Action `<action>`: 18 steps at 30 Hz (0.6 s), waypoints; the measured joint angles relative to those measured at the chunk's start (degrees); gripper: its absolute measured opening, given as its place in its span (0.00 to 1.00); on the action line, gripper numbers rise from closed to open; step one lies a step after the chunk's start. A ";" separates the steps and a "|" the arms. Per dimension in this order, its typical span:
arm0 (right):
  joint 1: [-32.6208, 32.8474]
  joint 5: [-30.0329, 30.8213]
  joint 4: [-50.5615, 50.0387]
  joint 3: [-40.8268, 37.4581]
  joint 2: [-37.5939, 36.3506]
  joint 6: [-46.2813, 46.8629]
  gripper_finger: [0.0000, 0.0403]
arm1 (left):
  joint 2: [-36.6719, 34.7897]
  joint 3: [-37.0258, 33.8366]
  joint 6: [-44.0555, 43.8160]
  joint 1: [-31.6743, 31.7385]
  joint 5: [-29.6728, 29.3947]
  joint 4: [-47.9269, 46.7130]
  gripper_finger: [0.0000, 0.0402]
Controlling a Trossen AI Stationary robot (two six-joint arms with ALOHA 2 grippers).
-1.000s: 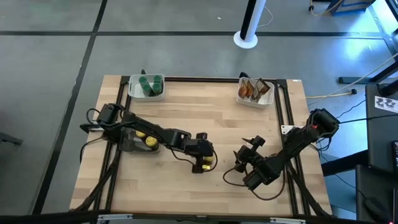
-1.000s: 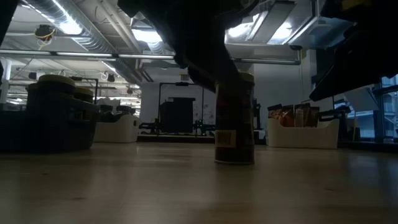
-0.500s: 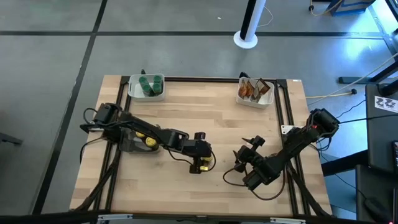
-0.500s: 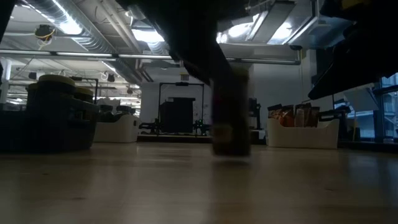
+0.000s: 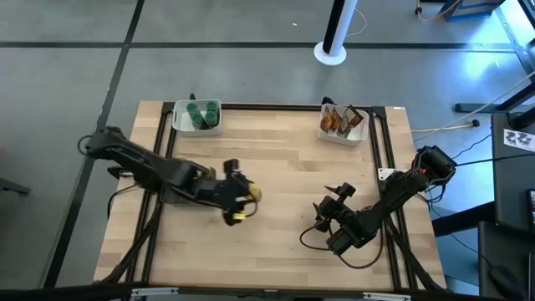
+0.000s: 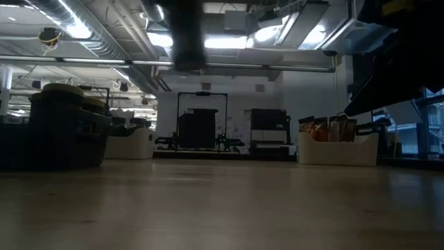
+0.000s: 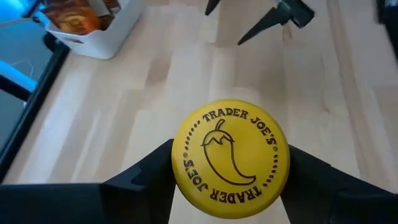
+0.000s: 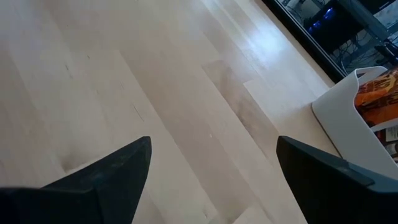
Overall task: Sort spices by type
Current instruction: Put the yellow seasoning bottle into the black bin
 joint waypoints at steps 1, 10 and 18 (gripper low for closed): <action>-0.02 0.01 -0.02 0.00 0.00 0.00 0.86 | -1.50 0.00 -1.00 -0.54 -0.61 -1.49 0.53; 0.00 0.02 0.00 -0.02 0.00 0.00 0.86 | -11.28 0.00 -16.37 -6.22 -2.12 -18.80 0.53; 0.00 0.13 0.07 -0.02 0.00 0.00 0.86 | -16.10 0.02 -36.13 -14.08 -2.07 -35.80 0.54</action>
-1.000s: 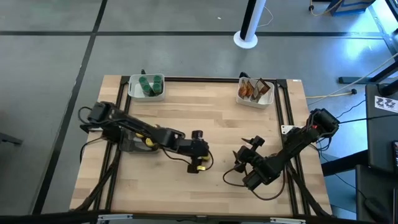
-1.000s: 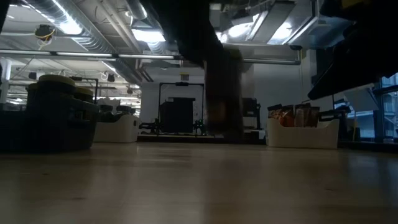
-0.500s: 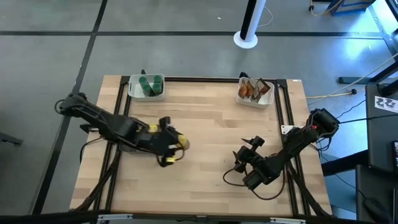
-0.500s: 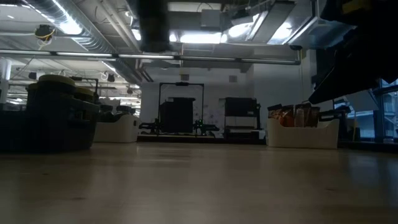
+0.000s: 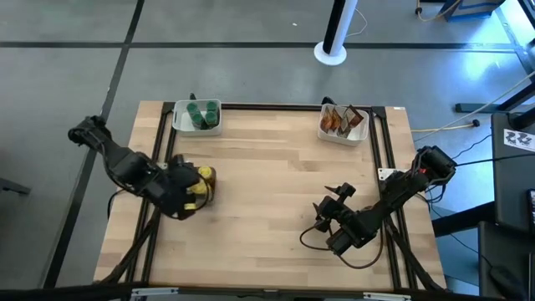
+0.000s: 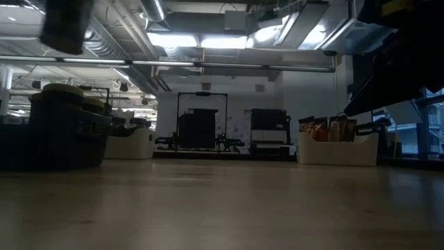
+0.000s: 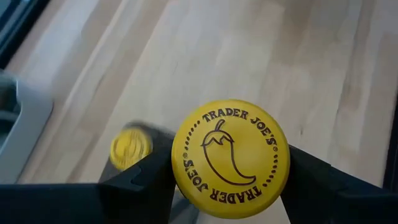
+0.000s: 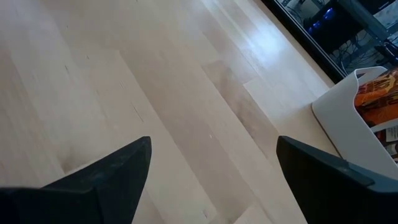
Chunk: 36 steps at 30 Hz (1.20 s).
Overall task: Sort spices by type
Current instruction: Put the yellow seasoning bottle into the black bin
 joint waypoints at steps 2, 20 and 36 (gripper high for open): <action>0.00 0.02 0.04 0.00 0.00 0.00 0.86 | -0.05 -0.01 -3.59 -1.64 0.12 -2.75 0.54; 0.00 0.07 0.07 -0.02 0.00 -0.02 0.86 | 0.02 -14.24 -17.51 -9.07 1.76 -4.74 0.54; 0.00 0.50 0.26 -0.02 0.00 -0.02 0.86 | -0.34 -25.17 -21.55 -9.28 -0.35 1.38 0.54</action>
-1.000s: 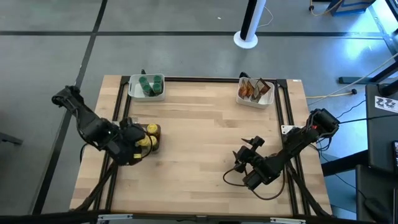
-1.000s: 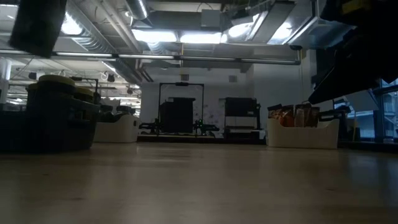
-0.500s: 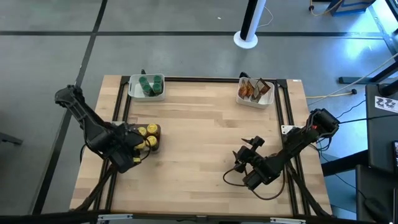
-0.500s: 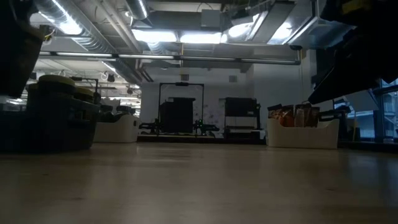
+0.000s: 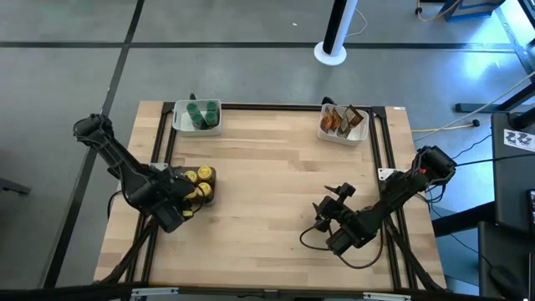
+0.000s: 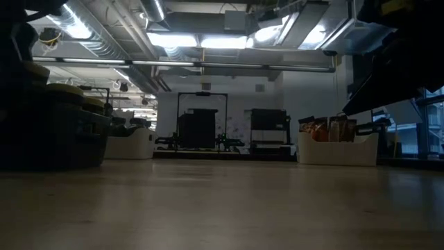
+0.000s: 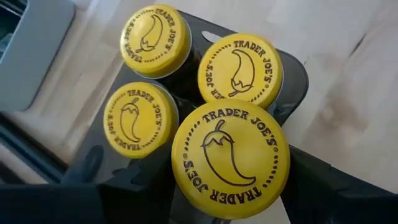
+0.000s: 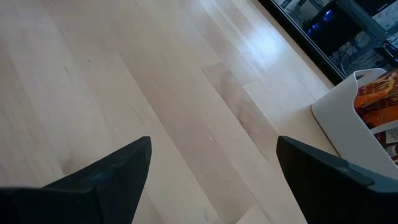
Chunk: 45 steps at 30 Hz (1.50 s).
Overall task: Sort spices by type
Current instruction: Put the yellow seasoning bottle into the black bin, then return to Home Position
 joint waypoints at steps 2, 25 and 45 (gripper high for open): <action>0.00 0.00 0.09 0.00 0.00 0.00 0.86 | -0.06 -0.82 0.37 0.00 -0.19 1.29 0.54; 0.00 0.01 0.75 -0.02 0.00 0.00 0.86 | -0.06 -6.47 1.29 0.17 -0.15 6.50 0.67; -0.02 -0.01 4.12 -0.02 0.00 -0.04 0.86 | -0.36 5.11 6.60 1.88 -0.75 -0.79 0.71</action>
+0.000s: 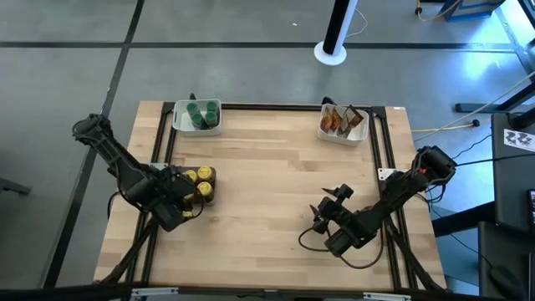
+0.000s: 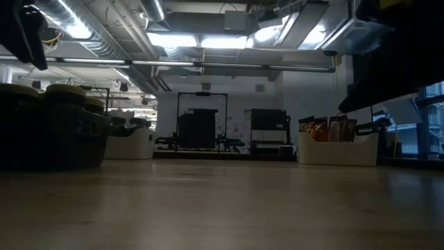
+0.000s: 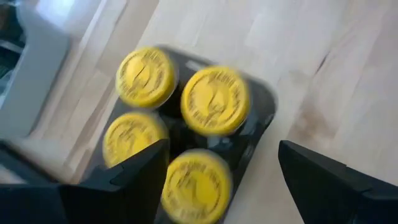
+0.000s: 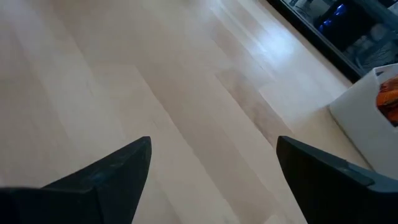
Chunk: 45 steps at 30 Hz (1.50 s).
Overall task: Sort spices by type
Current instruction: Return to Home Position
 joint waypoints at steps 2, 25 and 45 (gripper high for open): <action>-0.26 -0.04 1.50 0.00 0.00 -0.77 0.86 | 0.00 -0.24 3.23 1.77 -0.27 3.32 0.71; -18.13 -16.96 17.10 2.73 -4.64 -41.13 0.82 | 0.00 -0.30 65.67 35.22 19.07 46.58 0.28; -46.45 -59.17 38.14 -15.72 -30.78 -66.37 0.04 | -15.09 -12.45 69.49 39.76 21.87 56.84 0.01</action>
